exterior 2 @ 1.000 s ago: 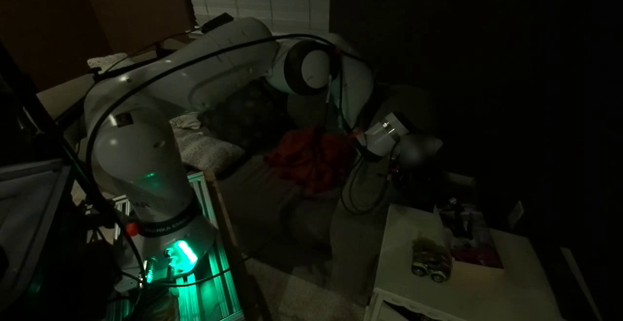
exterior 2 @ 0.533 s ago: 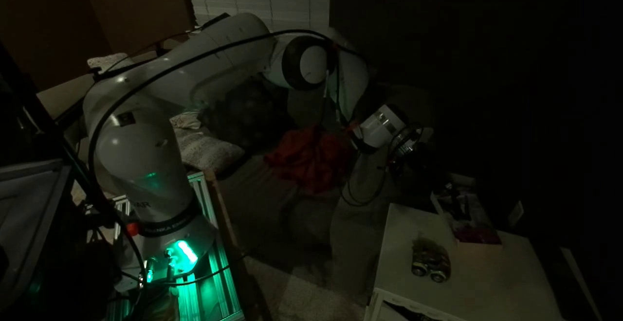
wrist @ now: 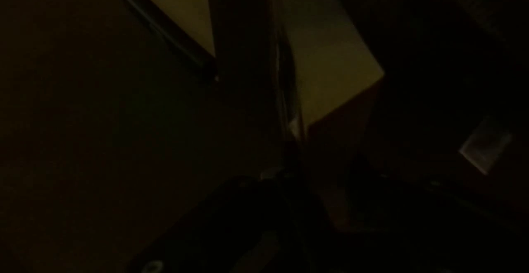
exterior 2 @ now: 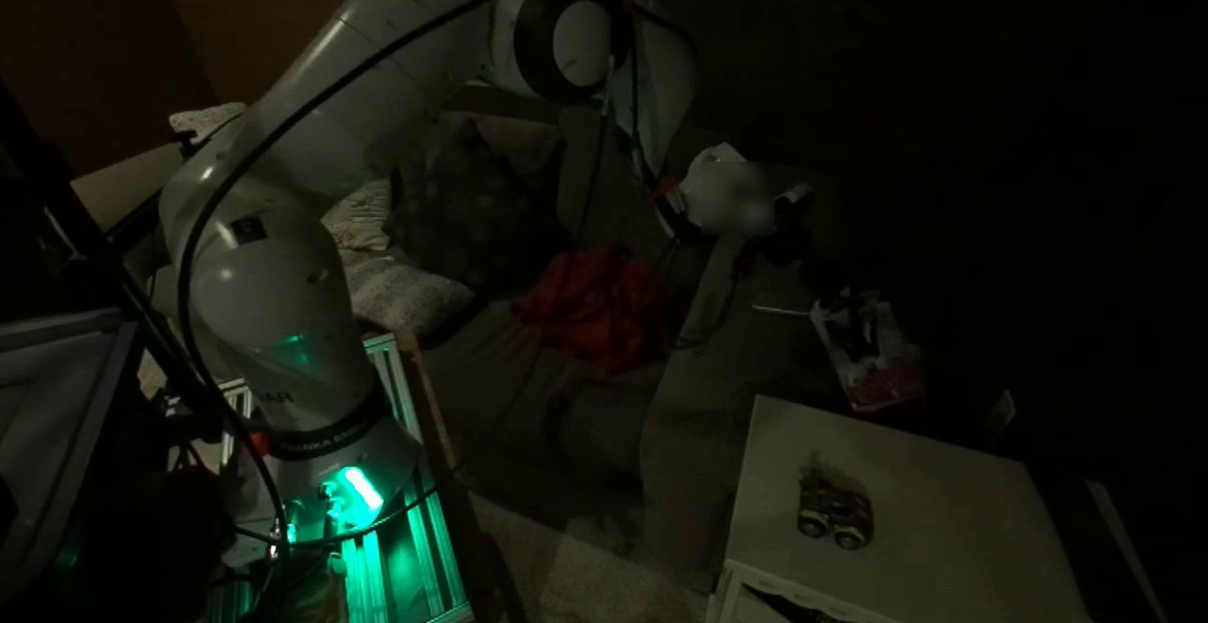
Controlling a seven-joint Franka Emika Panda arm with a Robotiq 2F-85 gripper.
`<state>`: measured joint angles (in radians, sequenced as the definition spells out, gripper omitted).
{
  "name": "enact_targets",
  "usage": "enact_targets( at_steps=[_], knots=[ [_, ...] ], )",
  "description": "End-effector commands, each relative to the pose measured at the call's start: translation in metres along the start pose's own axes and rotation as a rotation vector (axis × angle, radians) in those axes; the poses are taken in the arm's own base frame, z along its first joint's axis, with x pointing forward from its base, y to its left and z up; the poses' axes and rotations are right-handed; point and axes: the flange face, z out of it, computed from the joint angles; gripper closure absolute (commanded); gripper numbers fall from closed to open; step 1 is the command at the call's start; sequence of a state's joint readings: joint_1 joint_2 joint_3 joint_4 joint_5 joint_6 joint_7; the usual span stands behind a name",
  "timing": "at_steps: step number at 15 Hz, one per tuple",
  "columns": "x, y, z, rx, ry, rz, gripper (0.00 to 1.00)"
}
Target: Pick up the book from the white shelf and put it on the right armrest of the sofa.
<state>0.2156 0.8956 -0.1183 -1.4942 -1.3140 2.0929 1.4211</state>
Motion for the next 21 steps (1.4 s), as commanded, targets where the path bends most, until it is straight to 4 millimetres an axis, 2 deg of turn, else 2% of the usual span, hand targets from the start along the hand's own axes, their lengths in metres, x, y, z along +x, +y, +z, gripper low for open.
enact_targets(
  at_steps=[1, 4, 10, 11, 12, 13, 15, 16, 18, 21],
  knots=[
    [0.001, 0.046, -0.037, 0.199, 0.036, -0.017, 0.92],
    [-0.007, 0.077, -0.055, 0.37, 0.051, -0.048, 0.92],
    [-0.029, 0.118, -0.068, 0.699, 0.063, -0.163, 0.92],
    [-0.032, 0.123, -0.068, 0.747, 0.07, -0.193, 0.92],
    [-0.025, 0.102, -0.058, 0.677, 0.054, -0.145, 0.92],
    [-0.027, 0.106, -0.057, 0.692, 0.051, -0.15, 0.7],
    [-0.028, 0.105, -0.054, 0.687, 0.048, -0.151, 0.7],
    [-0.026, 0.105, -0.053, 0.67, 0.063, -0.14, 0.92],
    [-0.02, 0.11, -0.055, 0.636, 0.158, -0.159, 0.92],
    [-0.032, 0.121, -0.06, 0.6, 0.291, -0.306, 0.92]
  ],
)
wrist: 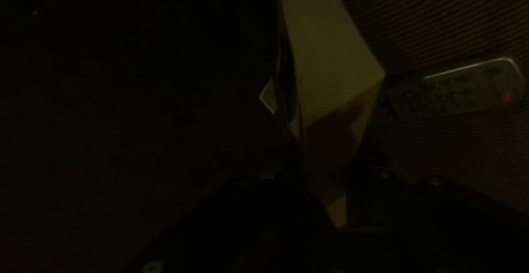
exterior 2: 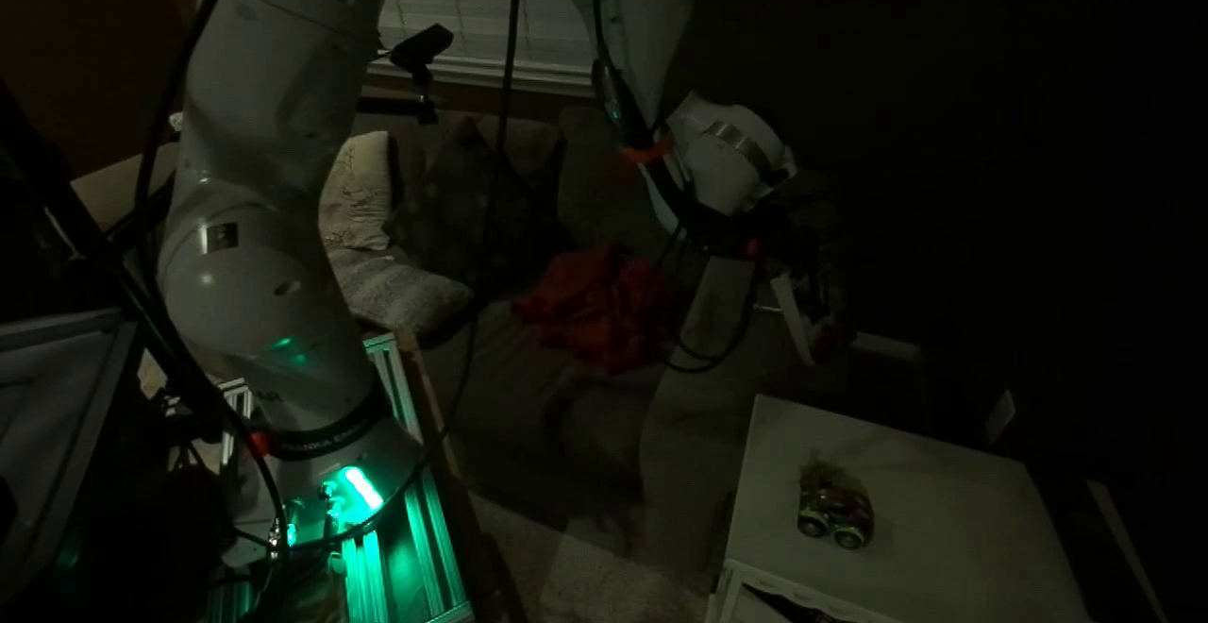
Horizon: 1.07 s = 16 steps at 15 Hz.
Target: Pick up the book from the white shelf and put it on the right armrest of the sofa.
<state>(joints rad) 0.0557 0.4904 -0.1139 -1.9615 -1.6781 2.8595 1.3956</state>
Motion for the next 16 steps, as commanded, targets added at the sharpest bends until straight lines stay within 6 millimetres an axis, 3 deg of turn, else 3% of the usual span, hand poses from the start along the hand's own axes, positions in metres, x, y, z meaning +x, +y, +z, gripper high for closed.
enact_targets(
  at_steps=[1, 6, 9, 10, 12, 13, 16],
  knots=[
    [-0.008, 0.003, -0.017, -0.043, 0.097, -0.17, 0.92],
    [-0.043, -0.017, -0.008, 0.028, 0.13, -0.409, 0.92],
    [-0.06, -0.018, 0.002, 0.038, 0.076, -0.388, 0.92],
    [-0.054, -0.021, 0.001, 0.027, 0.092, -0.409, 0.7],
    [-0.061, -0.02, 0.006, 0.029, 0.077, -0.408, 0.7],
    [-0.062, -0.02, 0.007, 0.029, 0.074, -0.407, 0.92],
    [-0.061, -0.037, 0.011, 0.007, 0.137, -0.478, 0.92]
  ],
)
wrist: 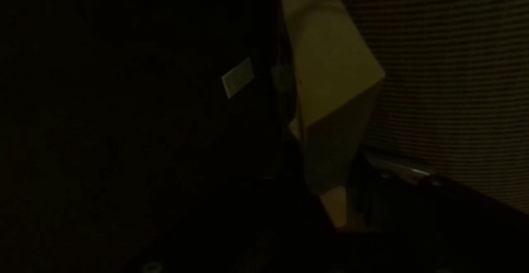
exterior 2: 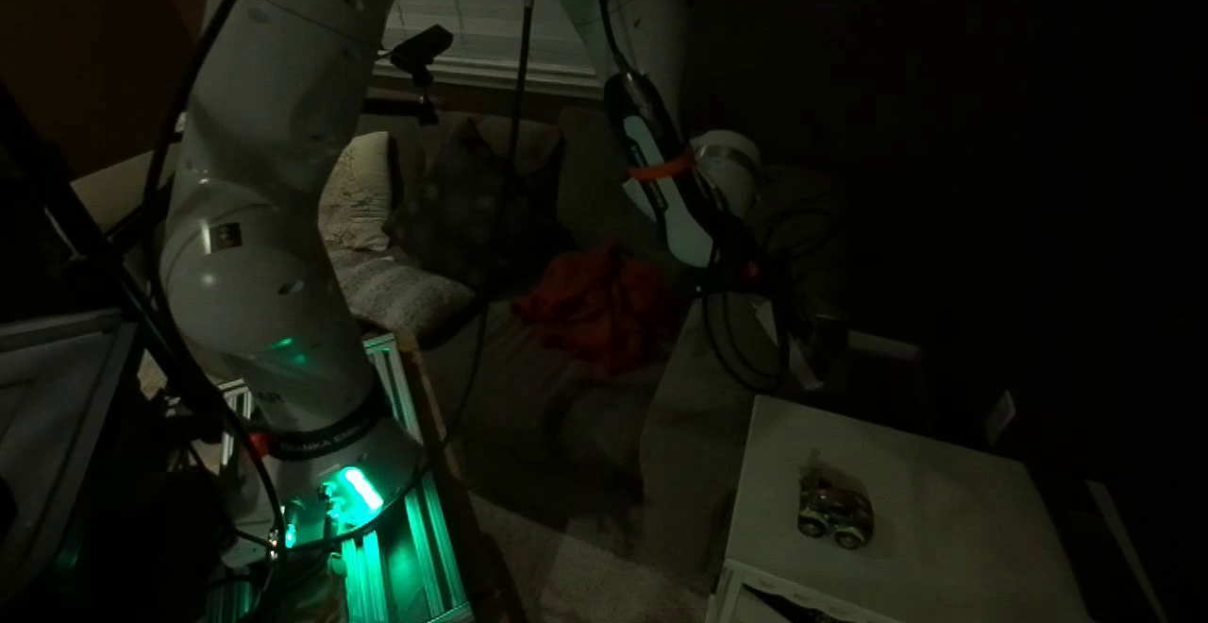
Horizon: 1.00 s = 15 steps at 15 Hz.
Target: Pick up the book from the white shelf and put it on the right armrest of the sofa.
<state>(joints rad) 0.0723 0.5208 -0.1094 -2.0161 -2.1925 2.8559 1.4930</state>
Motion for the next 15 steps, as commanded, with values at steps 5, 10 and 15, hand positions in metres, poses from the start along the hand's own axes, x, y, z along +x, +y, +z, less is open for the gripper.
enact_targets(
  at_steps=[5, 10, 15],
  knots=[
    [0.01, -0.043, 0.011, -0.145, 0.12, -0.277, 0.92],
    [-0.006, -0.076, 0.026, -0.066, 0.105, -0.362, 0.92],
    [-0.022, -0.077, 0.036, -0.01, 0.062, -0.423, 0.92]
  ],
)
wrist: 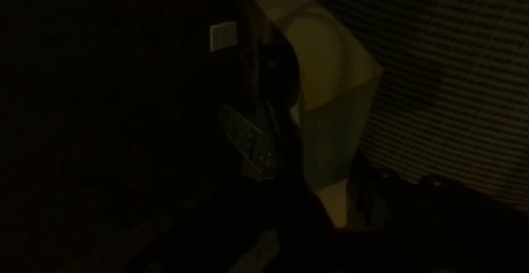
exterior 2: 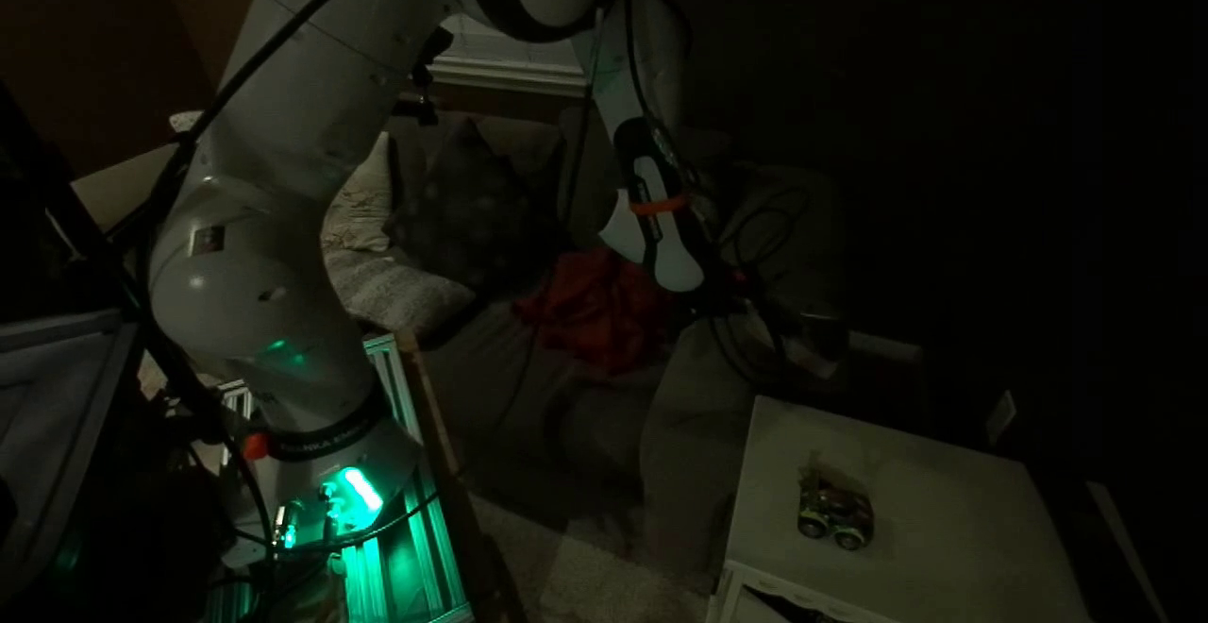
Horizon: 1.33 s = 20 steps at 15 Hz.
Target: Pick up the book from the white shelf and put it on the right armrest of the sofa.
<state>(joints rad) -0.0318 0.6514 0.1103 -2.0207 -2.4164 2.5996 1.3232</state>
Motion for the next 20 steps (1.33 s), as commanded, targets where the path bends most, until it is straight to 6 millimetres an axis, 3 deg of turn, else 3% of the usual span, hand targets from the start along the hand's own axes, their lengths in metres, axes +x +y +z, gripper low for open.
enact_targets(
  at_steps=[1, 6, 7, 14, 16, 20],
  knots=[
    [-0.011, -0.008, 0.006, 0.081, 0.001, -0.048, 0.92],
    [-0.01, -0.012, 0.007, 0.25, 0.059, -0.042, 0.9],
    [-0.01, -0.012, 0.008, 0.266, 0.064, -0.038, 0.52],
    [-0.014, -0.043, 0.006, 0.426, 0.063, -0.024, 0.02],
    [-0.011, -0.041, 0.004, 0.438, 0.066, -0.01, 0.0],
    [0.006, -0.01, -0.008, 0.377, 0.102, 0.064, 0.0]
  ],
)
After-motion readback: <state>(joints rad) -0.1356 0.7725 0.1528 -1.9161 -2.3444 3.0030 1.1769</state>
